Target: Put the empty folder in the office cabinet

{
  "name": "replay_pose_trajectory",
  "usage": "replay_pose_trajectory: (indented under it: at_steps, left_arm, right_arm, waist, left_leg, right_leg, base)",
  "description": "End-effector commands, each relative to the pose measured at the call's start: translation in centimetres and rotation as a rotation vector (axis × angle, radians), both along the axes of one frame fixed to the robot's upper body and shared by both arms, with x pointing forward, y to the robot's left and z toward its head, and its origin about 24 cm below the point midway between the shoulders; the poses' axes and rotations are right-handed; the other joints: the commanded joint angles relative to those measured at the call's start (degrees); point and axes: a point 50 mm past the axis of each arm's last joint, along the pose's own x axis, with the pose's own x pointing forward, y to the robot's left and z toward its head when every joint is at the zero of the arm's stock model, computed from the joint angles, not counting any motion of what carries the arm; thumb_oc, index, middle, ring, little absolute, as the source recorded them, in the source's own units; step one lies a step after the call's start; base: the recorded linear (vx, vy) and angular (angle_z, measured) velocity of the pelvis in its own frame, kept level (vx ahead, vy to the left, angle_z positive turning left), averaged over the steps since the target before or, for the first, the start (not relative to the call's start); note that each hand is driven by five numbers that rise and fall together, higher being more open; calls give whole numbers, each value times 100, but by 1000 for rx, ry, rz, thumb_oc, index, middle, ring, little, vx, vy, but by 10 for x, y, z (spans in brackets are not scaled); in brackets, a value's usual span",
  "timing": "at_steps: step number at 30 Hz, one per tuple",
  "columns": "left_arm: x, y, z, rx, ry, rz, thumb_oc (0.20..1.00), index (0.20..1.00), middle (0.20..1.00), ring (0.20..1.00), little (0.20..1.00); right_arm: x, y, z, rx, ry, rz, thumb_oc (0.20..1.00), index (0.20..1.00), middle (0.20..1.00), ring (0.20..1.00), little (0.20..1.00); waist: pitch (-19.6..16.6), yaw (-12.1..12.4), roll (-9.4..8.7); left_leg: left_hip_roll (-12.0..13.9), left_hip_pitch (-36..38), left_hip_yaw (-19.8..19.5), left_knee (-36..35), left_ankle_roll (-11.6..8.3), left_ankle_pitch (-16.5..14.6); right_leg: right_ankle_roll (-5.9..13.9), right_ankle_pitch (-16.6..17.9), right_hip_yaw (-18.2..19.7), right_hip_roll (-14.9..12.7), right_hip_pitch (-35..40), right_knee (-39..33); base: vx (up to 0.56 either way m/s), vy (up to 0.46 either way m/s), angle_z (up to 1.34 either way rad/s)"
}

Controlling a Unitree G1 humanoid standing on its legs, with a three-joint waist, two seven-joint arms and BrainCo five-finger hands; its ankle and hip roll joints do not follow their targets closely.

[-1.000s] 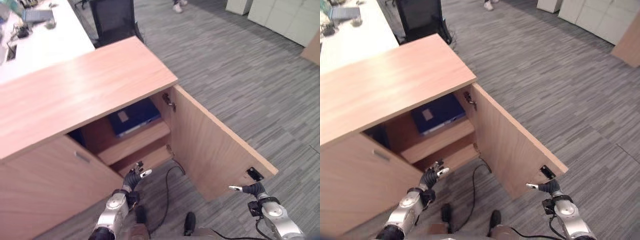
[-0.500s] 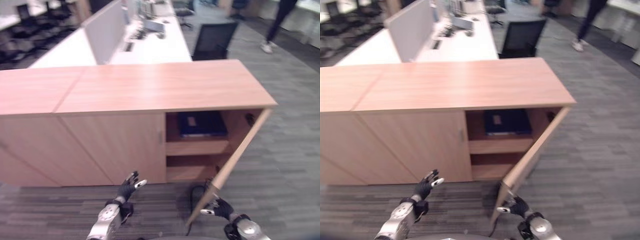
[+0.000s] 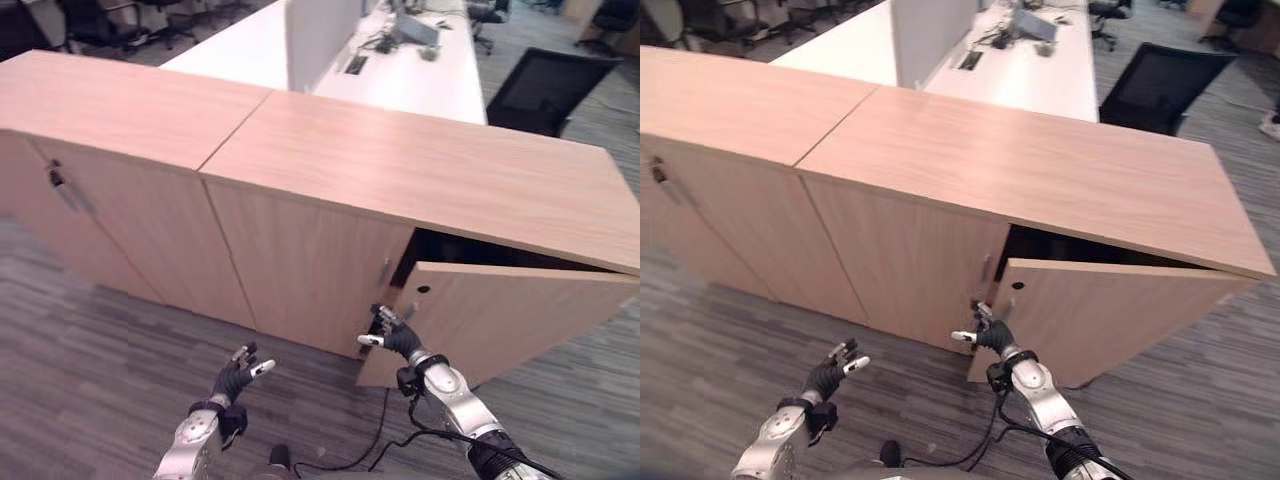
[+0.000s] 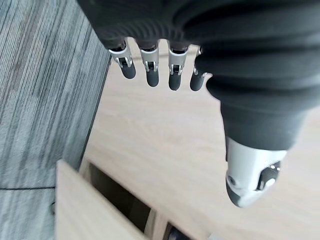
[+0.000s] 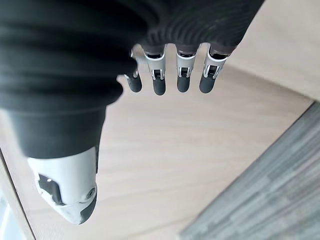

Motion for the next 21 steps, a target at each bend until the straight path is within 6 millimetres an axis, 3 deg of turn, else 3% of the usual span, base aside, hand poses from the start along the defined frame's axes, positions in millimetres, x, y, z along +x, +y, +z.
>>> replay_pose_trajectory:
  at_steps: [1, 2, 4, 9, 11, 21]
  left_arm:
    - [14, 9, 17, 58, -98, -34, 1000, 1000, 1000, 1000, 1000]
    - [14, 9, 17, 58, -98, -35, 1000, 1000, 1000, 1000, 1000]
    - [10, 10, 15, 52, -88, -35, 1000, 1000, 1000, 1000, 1000]
    - [4, 10, 15, 28, -84, -39, 1000, 1000, 1000, 1000, 1000]
    - [0, 11, 14, 29, -75, -54, 1000, 1000, 1000, 1000, 1000]
    - [-7, 13, 10, 7, -58, -35, 1000, 1000, 1000, 1000, 1000]
  right_arm:
    - [24, -11, 35, 48, -185, -85, 1000, 1000, 1000, 1000, 1000]
    - [24, -11, 35, 48, -185, -86, 1000, 1000, 1000, 1000, 1000]
    - [27, -35, 32, 18, -173, -186, 1000, 1000, 1000, 1000, 1000]
    - [35, -64, 35, -18, -173, -309, 1000, 1000, 1000, 1000, 1000]
    - [41, -85, 41, -39, -178, -387, 1000, 1000, 1000, 1000, 1000]
    - [34, -104, 36, -64, -141, -442, 1000, 1000, 1000, 1000, 1000]
  waist:
    - [-200, 117, -220]
    - [-198, 108, -220]
    - [-294, 167, -258]
    - [-362, 298, -278]
    - [-409, 349, -280]
    - [-477, 320, -193]
  left_leg:
    - [84, 349, 31, 248, -338, -802]
    - [83, 350, 18, 246, -338, -800]
    - [74, 365, -85, 215, -340, -779]
    - [63, 411, -103, 173, -370, -765]
    - [86, 453, -126, 138, -405, -763]
    - [132, 578, -160, 85, -477, -765]
  right_leg:
    - [-233, 366, -169, 391, 147, -985]
    - [-233, 367, -184, 389, 160, -994]
    - [-223, 379, -309, 393, 289, -1070]
    - [-215, 378, -532, 403, 469, -1251]
    - [-215, 357, -626, 423, 558, -1340]
    - [-293, 292, -889, 496, 723, -1444]
  base:
    - [26, -37, 65]
    - [45, -58, 37]
    - [61, -59, 77]
    - [20, -35, 12]
    - [26, -65, 6]
    - [10, -31, 4]
